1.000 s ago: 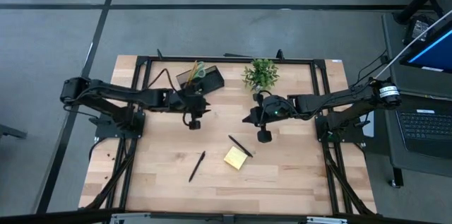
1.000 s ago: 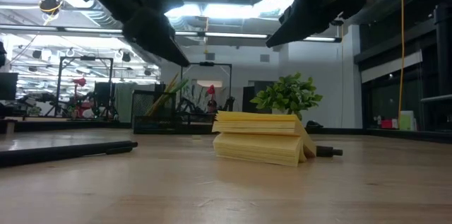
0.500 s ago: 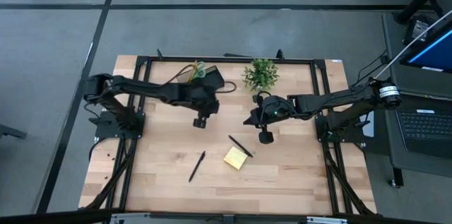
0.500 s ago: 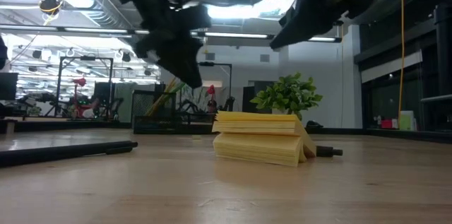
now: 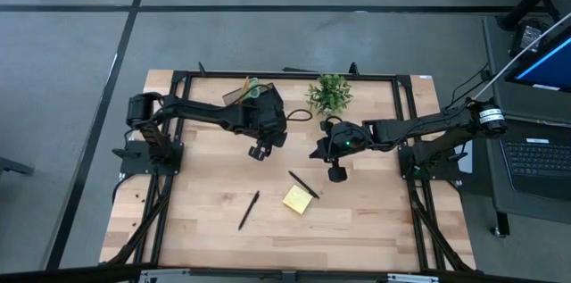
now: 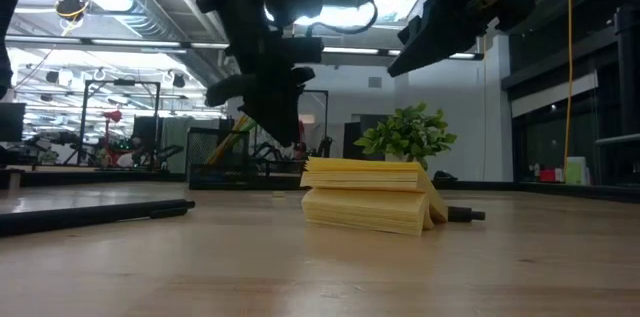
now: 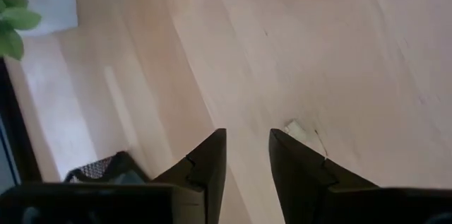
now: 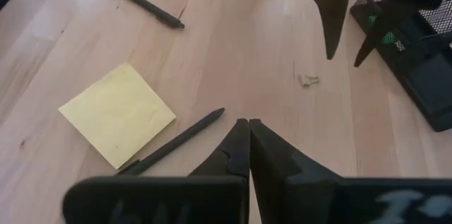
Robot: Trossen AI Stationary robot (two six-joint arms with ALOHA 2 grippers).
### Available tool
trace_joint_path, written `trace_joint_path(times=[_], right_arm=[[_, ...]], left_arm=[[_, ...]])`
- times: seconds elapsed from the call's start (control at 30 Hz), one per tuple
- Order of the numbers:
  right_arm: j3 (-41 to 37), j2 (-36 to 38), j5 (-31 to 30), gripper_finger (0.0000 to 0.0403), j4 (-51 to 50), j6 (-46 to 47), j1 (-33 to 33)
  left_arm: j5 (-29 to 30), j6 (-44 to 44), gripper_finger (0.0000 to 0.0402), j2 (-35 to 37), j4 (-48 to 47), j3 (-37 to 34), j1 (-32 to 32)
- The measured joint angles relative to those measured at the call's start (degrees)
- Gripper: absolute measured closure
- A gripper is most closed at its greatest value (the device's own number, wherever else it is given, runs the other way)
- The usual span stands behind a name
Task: Pick and place office supplies into organizer
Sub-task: Put the binder clip into the desk organizer
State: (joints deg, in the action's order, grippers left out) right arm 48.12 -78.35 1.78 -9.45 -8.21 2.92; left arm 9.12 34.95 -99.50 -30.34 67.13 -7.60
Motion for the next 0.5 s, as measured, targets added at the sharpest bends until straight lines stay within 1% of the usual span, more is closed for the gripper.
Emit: trace_joint_path(times=[0.1,0.2,0.33,0.5], right_arm=[[0.00,0.00,0.00,0.0393,0.00,0.00,0.00],[0.00,0.00,0.00,0.0393,0.00,0.00,0.00],[0.00,0.00,0.02,0.0393,-0.12,0.00,-0.01],[0.00,0.00,0.02,0.0393,-0.69,0.00,-0.01]], left_arm=[[0.02,0.21,0.0285,0.00,-0.06,0.00,0.00],[-0.07,2.83,0.0271,0.00,0.09,0.00,0.01],[-1.37,9.23,0.0259,-0.12,0.13,0.01,0.04],[-3.17,20.36,0.0260,-1.31,-1.20,0.00,0.15]])
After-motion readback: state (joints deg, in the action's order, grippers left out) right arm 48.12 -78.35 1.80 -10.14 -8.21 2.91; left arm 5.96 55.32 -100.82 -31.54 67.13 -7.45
